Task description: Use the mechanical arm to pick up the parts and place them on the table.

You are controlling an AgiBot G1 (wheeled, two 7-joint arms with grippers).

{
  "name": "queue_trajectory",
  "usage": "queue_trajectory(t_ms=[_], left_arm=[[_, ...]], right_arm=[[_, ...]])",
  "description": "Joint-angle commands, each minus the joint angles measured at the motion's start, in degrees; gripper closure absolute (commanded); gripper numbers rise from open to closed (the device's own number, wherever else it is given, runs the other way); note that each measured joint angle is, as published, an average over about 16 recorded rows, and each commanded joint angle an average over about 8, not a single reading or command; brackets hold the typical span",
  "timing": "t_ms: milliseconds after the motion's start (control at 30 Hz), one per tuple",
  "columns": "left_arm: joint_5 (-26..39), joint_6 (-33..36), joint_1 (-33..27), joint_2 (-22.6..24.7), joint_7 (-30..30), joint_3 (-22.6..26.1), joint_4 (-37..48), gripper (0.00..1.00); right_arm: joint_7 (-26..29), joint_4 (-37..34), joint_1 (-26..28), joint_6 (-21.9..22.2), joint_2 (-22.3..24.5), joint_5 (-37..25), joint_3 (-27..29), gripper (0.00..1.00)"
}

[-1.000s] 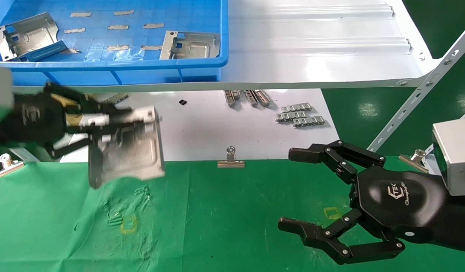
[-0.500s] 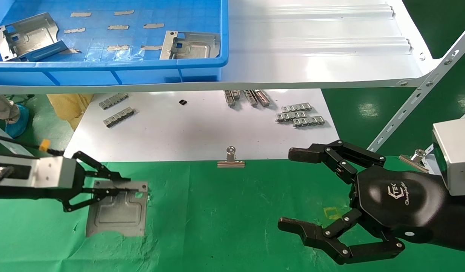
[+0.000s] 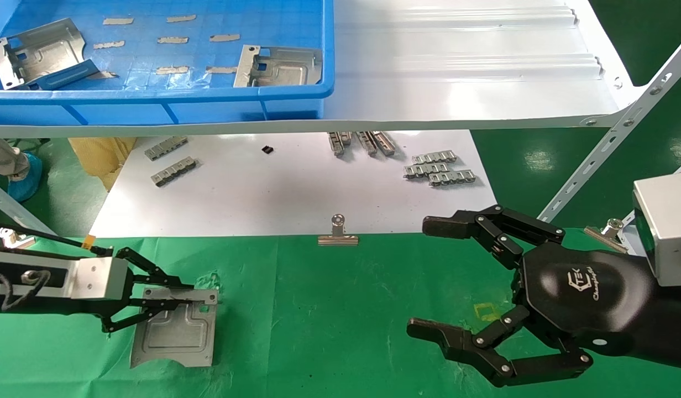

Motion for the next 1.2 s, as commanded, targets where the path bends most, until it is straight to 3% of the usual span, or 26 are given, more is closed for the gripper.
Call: queue_trajectory(t_ms=[33,300,667,1200], left_arm=[[-0.07,-0.27,0.05,0.48,0.78,0.0,1.29,0.0],[-0.87,0.94,-1.2,1.04,1.64,-0.36,4.12,0.0],[-7.01,2.83,-0.89,-0.17,-7.02,-3.07,4.7,0.0],[-8.52,2.61,1.42,-1.03,-9.8,-5.07,0.84,0.0]], right_arm=[[0.0,0.0,0.0,0.0,0.0,0.0,0.0,0.0],[0.0,0.0,0.0,0.0,0.0,0.0,0.0,0.0],[0.0,-0.01,-0.01,0.01,0.0,0.0,0.0,0.0],[0.0,-0.02,-0.02,0.01,0.01,0.0,0.01,0.0]])
